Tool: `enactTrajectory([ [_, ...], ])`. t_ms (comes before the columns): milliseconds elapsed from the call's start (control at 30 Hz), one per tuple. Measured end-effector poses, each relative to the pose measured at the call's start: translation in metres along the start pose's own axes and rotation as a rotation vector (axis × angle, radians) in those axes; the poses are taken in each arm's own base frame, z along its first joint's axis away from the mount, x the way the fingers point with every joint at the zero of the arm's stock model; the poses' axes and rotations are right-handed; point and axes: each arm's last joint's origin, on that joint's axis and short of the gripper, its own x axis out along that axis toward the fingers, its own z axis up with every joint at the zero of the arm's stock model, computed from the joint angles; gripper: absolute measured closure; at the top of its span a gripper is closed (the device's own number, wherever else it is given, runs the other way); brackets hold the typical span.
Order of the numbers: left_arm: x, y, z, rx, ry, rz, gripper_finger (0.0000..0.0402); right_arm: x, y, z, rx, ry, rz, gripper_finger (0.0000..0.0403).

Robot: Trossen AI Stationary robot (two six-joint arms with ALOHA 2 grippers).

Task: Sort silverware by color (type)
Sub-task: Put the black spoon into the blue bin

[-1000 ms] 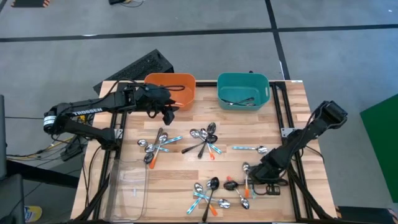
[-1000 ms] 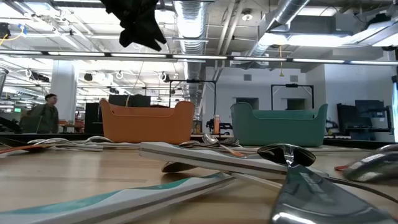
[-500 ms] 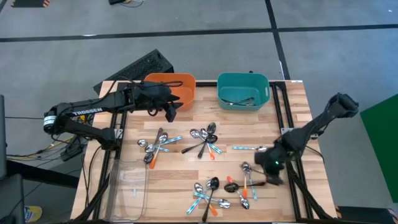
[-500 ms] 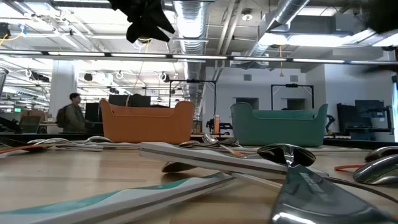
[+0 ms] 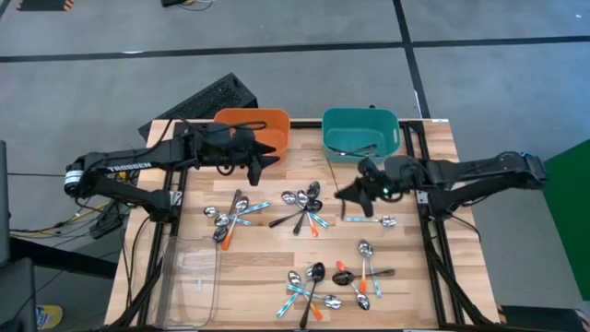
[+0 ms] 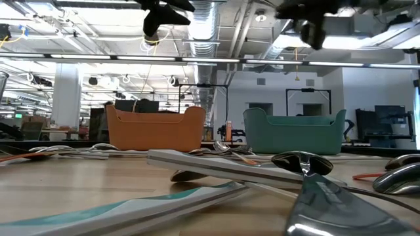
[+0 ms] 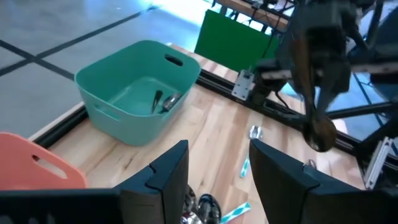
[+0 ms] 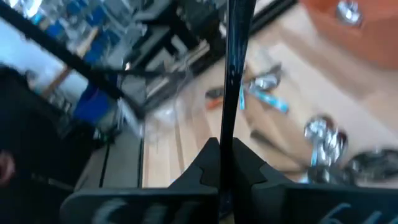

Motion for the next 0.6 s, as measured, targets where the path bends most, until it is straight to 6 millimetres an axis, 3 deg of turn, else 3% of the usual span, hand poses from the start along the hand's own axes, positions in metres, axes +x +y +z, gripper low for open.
enactTrajectory([
  [367,-0.001,0.008,-0.003,-0.027,-0.011,0.204,0.0246,-0.005,-0.033,0.032,0.014,-0.176,-0.113,0.0382],
  [600,-0.002,0.025,0.002,-0.061,-0.073,0.379,0.0246,-0.014,-0.086,0.04,-0.117,-0.08,-0.408,0.0382],
])
